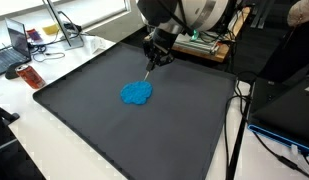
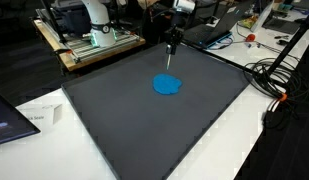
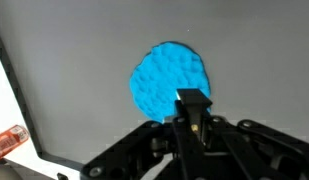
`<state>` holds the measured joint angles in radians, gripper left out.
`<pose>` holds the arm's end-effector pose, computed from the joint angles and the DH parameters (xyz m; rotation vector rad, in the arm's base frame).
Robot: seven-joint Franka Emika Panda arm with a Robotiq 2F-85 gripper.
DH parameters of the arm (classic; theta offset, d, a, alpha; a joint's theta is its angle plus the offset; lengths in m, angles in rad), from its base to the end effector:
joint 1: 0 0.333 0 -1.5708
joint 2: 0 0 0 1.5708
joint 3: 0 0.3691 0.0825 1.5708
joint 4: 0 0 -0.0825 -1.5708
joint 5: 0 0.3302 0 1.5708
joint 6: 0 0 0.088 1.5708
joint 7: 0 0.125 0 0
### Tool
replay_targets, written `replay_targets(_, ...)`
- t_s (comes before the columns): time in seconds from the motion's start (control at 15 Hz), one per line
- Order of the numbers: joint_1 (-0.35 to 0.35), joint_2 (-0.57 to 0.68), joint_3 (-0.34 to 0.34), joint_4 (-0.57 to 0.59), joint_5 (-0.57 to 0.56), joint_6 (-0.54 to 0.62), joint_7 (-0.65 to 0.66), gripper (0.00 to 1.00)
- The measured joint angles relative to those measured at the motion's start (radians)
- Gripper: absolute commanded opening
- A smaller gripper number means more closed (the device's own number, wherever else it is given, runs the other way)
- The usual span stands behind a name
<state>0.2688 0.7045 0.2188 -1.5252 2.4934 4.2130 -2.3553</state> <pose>0.5153 0.1384 0.3320 2.7383 0.0201 0.1899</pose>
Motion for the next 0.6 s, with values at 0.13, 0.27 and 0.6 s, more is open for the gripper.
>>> replay_targets(0.13,0.008,0.004,-0.007,0.001,-0.025,0.004,0.017,0.03)
replay_targets(0.27,0.090,0.011,-0.112,0.003,-0.024,0.003,0.019,0.03)
replay_targets(0.6,0.362,0.078,-0.407,0.024,0.001,0.002,0.020,0.03)
